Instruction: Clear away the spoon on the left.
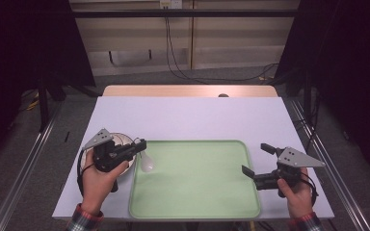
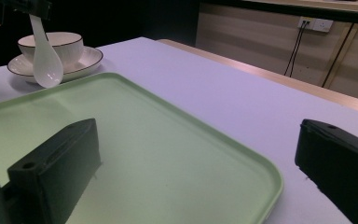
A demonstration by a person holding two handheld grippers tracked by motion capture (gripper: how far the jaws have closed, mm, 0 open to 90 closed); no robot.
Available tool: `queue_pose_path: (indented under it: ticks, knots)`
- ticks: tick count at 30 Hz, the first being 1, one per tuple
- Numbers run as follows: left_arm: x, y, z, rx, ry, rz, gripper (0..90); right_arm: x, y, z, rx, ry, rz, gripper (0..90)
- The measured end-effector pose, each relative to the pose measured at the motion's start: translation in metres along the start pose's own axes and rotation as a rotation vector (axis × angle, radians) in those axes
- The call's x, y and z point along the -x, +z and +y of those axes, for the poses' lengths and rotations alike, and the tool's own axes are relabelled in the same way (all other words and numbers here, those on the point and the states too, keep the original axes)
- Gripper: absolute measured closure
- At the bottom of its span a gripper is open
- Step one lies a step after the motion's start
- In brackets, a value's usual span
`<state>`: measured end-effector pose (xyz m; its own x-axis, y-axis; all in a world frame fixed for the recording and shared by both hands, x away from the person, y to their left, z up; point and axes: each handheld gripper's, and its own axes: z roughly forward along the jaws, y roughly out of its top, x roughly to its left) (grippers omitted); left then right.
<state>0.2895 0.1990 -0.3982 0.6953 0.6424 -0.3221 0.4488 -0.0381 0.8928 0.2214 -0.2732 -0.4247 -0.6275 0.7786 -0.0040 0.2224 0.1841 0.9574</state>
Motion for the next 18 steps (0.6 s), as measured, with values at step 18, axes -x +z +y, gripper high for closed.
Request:
queue_pose_path:
  ticks: [18]
  knots:
    - [0.004,0.006,-0.016,-0.060,0.006,-0.018,85.2,-0.001,0.001,0.000,-0.002,0.002,0.008,0.0]
